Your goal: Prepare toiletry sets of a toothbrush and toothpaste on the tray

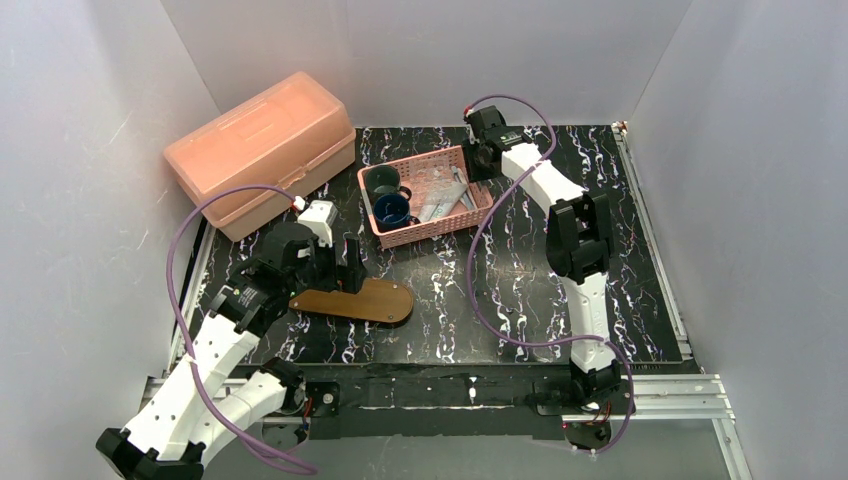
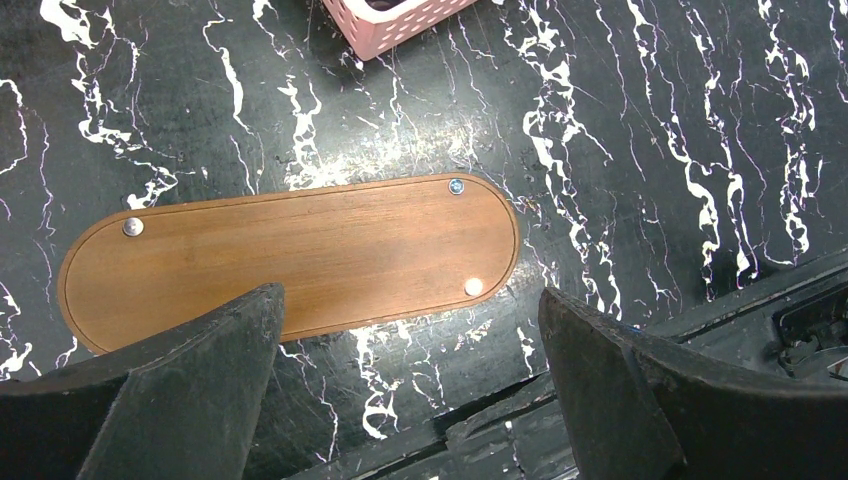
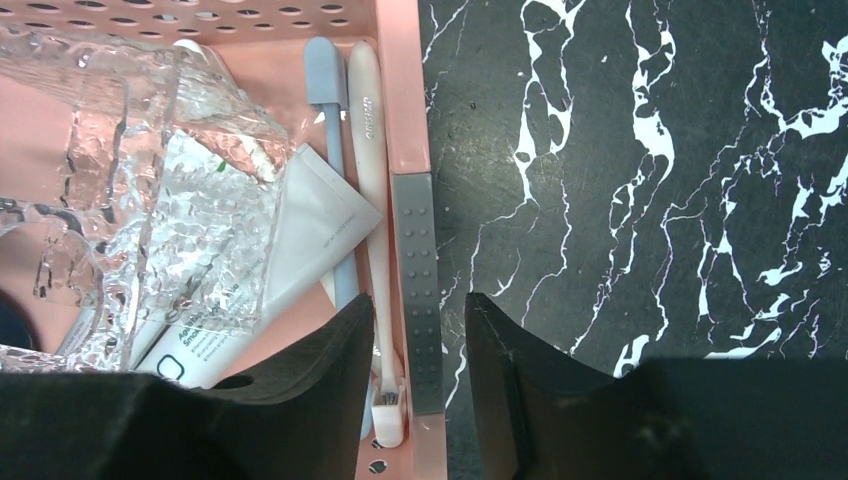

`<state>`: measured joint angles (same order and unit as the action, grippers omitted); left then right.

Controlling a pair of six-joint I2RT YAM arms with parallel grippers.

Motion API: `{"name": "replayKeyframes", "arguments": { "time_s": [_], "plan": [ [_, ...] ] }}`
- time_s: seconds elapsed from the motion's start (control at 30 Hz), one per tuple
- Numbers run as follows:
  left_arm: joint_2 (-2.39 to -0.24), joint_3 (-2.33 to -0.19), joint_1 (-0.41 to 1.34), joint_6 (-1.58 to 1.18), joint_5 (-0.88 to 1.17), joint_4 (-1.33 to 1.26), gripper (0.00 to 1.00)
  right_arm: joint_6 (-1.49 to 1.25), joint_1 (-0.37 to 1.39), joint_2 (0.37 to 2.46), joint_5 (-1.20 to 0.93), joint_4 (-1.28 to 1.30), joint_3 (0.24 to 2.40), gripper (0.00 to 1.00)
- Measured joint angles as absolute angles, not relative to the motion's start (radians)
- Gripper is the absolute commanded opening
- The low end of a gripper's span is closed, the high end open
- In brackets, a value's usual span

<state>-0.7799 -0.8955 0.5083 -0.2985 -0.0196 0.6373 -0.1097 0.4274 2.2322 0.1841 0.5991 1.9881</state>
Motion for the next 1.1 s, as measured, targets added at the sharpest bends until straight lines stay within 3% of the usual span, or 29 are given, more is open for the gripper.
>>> {"name": "replayKeyframes", "arguments": {
  "time_s": [0.6,1.1],
  "plan": [
    [-0.786,-0.896,0.508,-0.298,-0.02,0.637,0.99,-0.096,0.427,2.196,0.188,0.563,1.917,0.02],
    [-0.804,-0.896,0.508,-0.299,-0.019,0.637,0.99,-0.17,0.427,1.982,0.2,0.445,1.587,0.01]
  ]
}}
